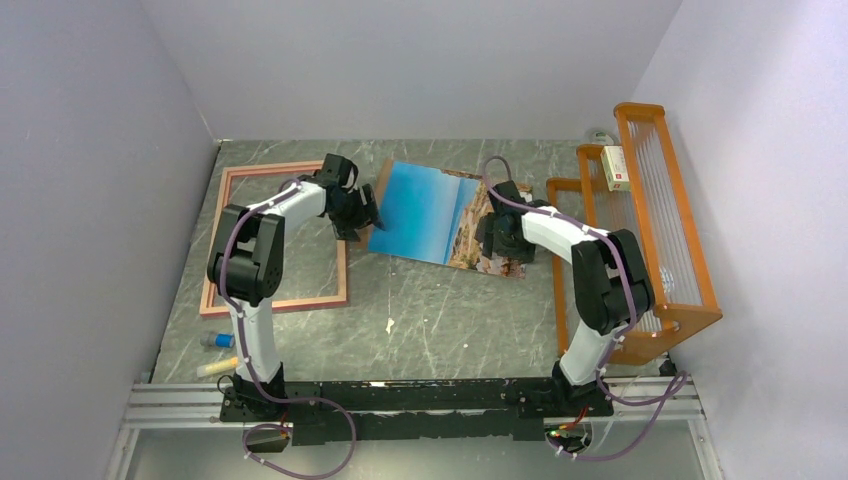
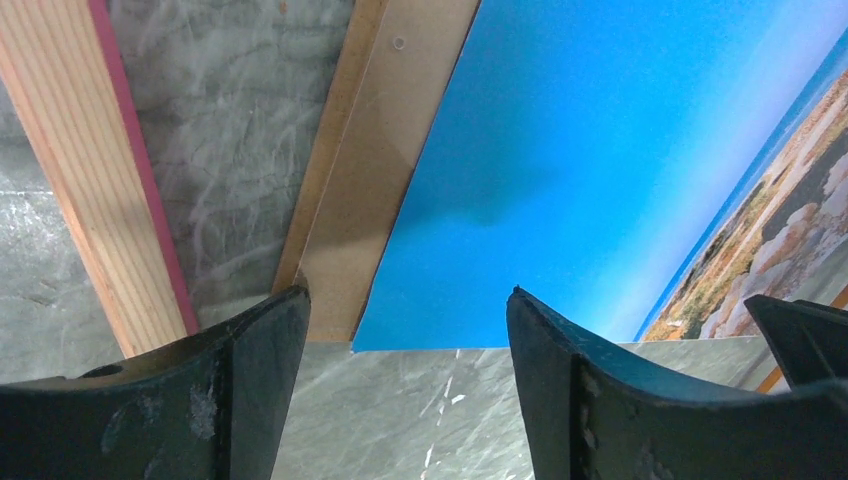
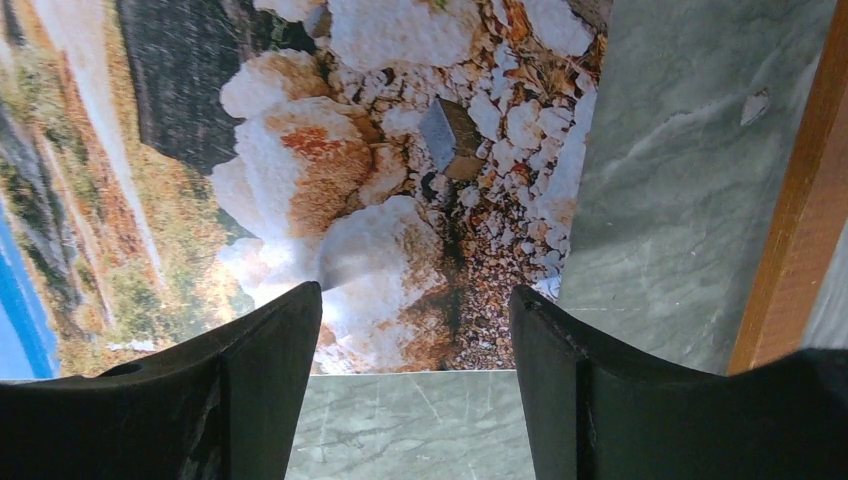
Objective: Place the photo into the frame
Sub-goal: Adjust the photo frame item at the center of the board.
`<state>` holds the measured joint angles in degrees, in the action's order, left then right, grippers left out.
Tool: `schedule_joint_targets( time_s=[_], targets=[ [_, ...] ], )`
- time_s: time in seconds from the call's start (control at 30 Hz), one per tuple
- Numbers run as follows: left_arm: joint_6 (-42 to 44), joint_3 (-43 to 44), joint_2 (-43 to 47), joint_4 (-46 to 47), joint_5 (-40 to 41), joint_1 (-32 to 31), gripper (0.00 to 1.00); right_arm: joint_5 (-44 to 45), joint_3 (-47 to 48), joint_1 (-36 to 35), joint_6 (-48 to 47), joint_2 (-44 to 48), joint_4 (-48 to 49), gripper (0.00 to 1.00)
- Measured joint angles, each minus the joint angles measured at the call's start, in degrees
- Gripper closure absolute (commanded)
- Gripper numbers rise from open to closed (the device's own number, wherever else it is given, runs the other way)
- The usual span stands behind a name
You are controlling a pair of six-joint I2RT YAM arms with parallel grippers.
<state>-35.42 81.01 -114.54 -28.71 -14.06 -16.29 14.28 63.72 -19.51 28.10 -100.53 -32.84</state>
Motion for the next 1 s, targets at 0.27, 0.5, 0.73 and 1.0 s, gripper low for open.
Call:
schedule_joint_targets(
  time_s=[0.27,0.5,0.73,1.0],
  targets=[
    [3.1,0.4,-0.6,0.5,0.2,0.0,0.18,-2.4,-0.8,1.5,0.0,-0.3,0.7,0.26],
    [6.1,1.3,-1.3,0.7,-0.3,0.0,0.18,-3.8,-0.8,2.3,-0.1,-1.2,1.4,0.22],
    [9.6,4.4,-3.6,-0.5,-1.6,0.1,0.24,-5.5,-0.8,3.0,-0.3,-1.7,1.7,0.2],
    [10.3,5.2,-4.6,-1.2,-7.6,2.1,0.26,-7.1,-0.7,3.6,-0.9,-1.9,2.2,0.18]
  ],
)
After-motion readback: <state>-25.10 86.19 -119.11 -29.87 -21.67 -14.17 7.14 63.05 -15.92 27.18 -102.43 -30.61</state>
